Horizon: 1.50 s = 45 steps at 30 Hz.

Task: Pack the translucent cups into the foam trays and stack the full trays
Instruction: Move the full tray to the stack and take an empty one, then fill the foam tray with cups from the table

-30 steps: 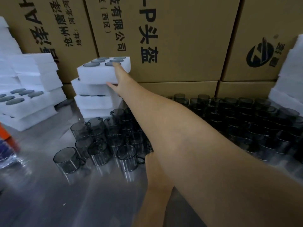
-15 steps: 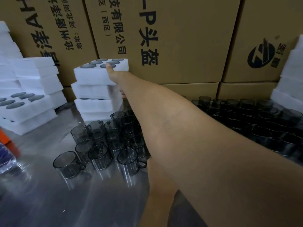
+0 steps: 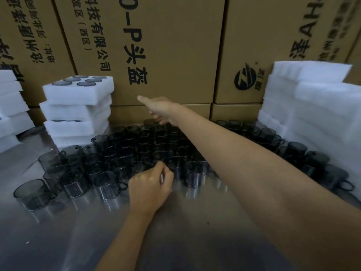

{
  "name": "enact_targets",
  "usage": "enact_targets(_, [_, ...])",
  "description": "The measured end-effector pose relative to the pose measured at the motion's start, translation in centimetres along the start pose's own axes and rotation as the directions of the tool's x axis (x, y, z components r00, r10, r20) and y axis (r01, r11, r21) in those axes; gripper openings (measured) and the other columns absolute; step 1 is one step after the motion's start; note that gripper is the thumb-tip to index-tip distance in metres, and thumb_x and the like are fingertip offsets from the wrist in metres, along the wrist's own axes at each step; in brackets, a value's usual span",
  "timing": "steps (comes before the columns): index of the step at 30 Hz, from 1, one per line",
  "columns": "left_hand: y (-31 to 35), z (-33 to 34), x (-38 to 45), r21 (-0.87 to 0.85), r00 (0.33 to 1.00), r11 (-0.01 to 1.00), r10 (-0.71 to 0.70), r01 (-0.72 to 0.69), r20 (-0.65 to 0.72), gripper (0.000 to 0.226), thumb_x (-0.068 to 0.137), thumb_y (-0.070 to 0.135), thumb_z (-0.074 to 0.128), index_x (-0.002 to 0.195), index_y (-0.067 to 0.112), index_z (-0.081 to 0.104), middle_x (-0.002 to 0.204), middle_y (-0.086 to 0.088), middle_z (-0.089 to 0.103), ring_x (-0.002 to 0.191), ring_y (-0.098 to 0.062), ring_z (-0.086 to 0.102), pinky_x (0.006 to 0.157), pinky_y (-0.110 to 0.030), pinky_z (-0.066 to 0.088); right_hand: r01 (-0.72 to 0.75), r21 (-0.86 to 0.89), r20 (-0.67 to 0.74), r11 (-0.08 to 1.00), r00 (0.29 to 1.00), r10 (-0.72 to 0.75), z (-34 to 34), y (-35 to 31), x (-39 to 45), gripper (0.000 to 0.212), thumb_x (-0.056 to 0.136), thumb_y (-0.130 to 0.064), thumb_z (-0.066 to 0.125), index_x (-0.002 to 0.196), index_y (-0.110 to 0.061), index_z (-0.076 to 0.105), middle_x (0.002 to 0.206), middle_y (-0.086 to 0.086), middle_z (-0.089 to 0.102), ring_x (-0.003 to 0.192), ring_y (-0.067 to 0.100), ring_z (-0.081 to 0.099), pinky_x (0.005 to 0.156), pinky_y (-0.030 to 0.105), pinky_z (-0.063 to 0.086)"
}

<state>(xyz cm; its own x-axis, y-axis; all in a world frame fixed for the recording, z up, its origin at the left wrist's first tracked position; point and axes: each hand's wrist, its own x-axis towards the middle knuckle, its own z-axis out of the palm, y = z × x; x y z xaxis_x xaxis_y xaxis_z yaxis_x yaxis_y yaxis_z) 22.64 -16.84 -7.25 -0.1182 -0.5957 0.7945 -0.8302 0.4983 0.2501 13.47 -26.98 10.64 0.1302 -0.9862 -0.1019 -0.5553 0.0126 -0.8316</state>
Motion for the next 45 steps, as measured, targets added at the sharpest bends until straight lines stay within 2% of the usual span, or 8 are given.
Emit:
enact_targets(9, [6.4, -1.5, -1.7, -0.041, 0.971, 0.97, 0.239, -0.24, -0.028, 0.03, 0.093, 0.022, 0.047, 0.066, 0.016, 0.059, 0.044, 0.008, 0.042, 0.034, -0.012, 0.038, 0.038, -0.023, 0.026, -0.09, -0.237, -0.197, 0.967, 0.979, 0.043, -13.6, 8.5, -12.8, 0.061, 0.103, -0.048, 0.046, 0.15, -0.009, 0.042, 0.157, 0.006, 0.037, 0.143, 0.028, 0.036, 0.108, 0.036, 0.036])
enact_targets(12, [8.6, -1.5, -2.7, -0.036, 0.952, 0.952, 0.305, -0.304, 0.003, 0.031, 0.093, 0.023, 0.047, 0.066, 0.016, 0.059, 0.044, 0.008, 0.041, 0.035, -0.012, 0.036, 0.038, -0.023, 0.026, -0.127, -0.369, -0.252, 0.921, 0.967, 0.033, -16.9, 10.2, -16.2, 0.051, 0.104, -0.039, 0.047, 0.141, -0.004, 0.053, 0.15, 0.009, 0.047, 0.141, 0.029, 0.04, 0.115, 0.035, 0.034])
enact_targets(16, [12.3, -1.6, -3.9, -0.069, 0.955, 0.953, 0.295, -0.293, 0.014, 0.03, 0.091, 0.023, 0.048, 0.063, 0.014, 0.058, 0.045, 0.007, 0.041, 0.036, -0.013, 0.037, 0.037, -0.025, 0.028, -0.207, -0.539, -0.357, 0.817, 0.934, 0.001, -21.1, 11.8, -20.6, 0.032, 0.102, -0.039, 0.048, 0.104, -0.012, 0.065, 0.115, 0.012, 0.059, 0.116, 0.031, 0.054, 0.096, 0.034, 0.043])
enact_targets(18, [14.5, -1.5, -4.5, -0.097, 0.952, 0.949, 0.305, -0.301, 0.032, 0.029, 0.09, 0.023, 0.048, 0.063, 0.015, 0.054, 0.046, 0.007, 0.04, 0.036, -0.013, 0.036, 0.036, -0.026, 0.028, -0.276, -0.588, -0.416, 0.76, 0.91, 0.008, -23.0, 12.6, -22.1, 0.033, 0.099, -0.038, 0.051, 0.119, -0.014, 0.06, 0.124, 0.011, 0.058, 0.122, 0.033, 0.051, 0.105, 0.042, 0.041])
enact_targets(23, [18.9, 0.0, -5.7, -0.123, 0.929, 0.939, 0.337, -0.321, 0.15, 0.024, 0.088, 0.026, 0.048, 0.068, 0.017, 0.056, 0.048, 0.009, 0.047, 0.038, -0.011, 0.042, 0.037, -0.024, 0.028, -0.488, -0.663, -0.595, 0.568, 0.803, -0.005, -26.7, 14.3, -25.1, 0.054, 0.094, -0.039, 0.057, 0.143, -0.019, 0.044, 0.147, 0.011, 0.042, 0.143, 0.034, 0.026, 0.114, 0.055, 0.023])
enact_targets(28, [20.7, 1.3, -5.1, -0.119, 0.921, 0.948, 0.316, -0.296, 0.227, 0.026, 0.089, 0.027, 0.045, 0.067, 0.018, 0.056, 0.045, 0.01, 0.045, 0.035, -0.008, 0.039, 0.036, -0.023, 0.024, -0.818, -0.536, -0.798, 0.21, 0.572, 0.19, -27.9, 15.9, -27.0, 0.059, 0.089, -0.036, 0.058, 0.139, -0.01, 0.041, 0.133, 0.018, 0.046, 0.123, 0.036, 0.042, 0.098, 0.045, 0.041])
enact_targets(40, [20.5, 1.0, -5.4, -0.096, 0.934, 0.976, 0.217, -0.198, 0.283, 0.025, 0.089, 0.025, 0.048, 0.066, 0.016, 0.053, 0.042, 0.004, 0.044, 0.034, -0.016, 0.044, 0.036, -0.026, 0.033, -0.718, -0.618, -0.77, 0.319, 0.634, -0.065, -25.7, 14.3, -27.5, 0.03, 0.093, -0.017, 0.056, 0.122, -0.008, 0.061, 0.131, 0.018, 0.047, 0.128, 0.032, 0.033, 0.094, 0.032, 0.046])
enact_targets(45, [20.2, 0.6, -6.0, -0.213, 0.97, 0.977, 0.06, -0.009, 0.234, 0.027, 0.092, 0.029, 0.042, 0.066, 0.023, 0.051, 0.042, 0.006, 0.04, 0.035, -0.013, 0.04, 0.039, -0.028, 0.035, -0.397, -0.793, -0.568, 0.462, 0.756, -0.325, -21.2, 10.3, -29.7, 0.047, 0.089, -0.025, 0.066, 0.133, -0.014, 0.053, 0.139, 0.014, 0.044, 0.143, 0.032, 0.022, 0.084, 0.038, 0.043])
